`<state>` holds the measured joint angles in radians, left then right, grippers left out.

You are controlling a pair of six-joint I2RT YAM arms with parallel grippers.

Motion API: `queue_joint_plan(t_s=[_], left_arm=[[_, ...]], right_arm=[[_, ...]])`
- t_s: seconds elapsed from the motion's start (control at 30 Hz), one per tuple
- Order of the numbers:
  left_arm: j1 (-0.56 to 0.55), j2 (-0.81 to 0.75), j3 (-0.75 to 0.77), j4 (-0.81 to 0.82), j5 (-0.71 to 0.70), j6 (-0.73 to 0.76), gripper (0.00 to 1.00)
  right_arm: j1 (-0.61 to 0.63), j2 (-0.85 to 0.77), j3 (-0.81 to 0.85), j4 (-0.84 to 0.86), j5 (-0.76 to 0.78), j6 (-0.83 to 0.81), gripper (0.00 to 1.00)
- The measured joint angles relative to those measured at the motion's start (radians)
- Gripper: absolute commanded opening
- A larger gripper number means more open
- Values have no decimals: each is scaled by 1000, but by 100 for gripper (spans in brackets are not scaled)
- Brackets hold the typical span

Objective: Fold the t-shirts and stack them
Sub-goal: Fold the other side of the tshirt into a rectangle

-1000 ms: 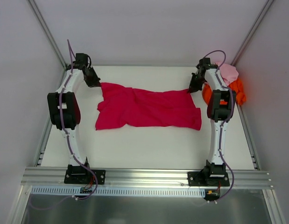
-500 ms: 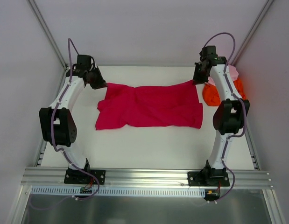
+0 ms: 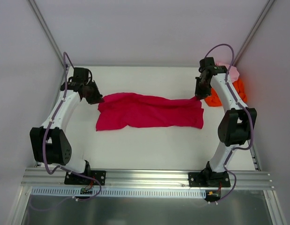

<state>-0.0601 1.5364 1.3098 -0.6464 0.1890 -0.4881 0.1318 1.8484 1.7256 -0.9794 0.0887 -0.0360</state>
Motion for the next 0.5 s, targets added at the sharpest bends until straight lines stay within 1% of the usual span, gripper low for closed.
queue_joint_plan(t_s=[0.23,0.5], left_arm=[[-6,-163,-80,-82,-25,-34,0],[-7,-245,-221,-163,-71,-45,0]], right_arm=[[12,-58,-50,-32,61,17,1],[13,-59,-88,-84,87,54,1]])
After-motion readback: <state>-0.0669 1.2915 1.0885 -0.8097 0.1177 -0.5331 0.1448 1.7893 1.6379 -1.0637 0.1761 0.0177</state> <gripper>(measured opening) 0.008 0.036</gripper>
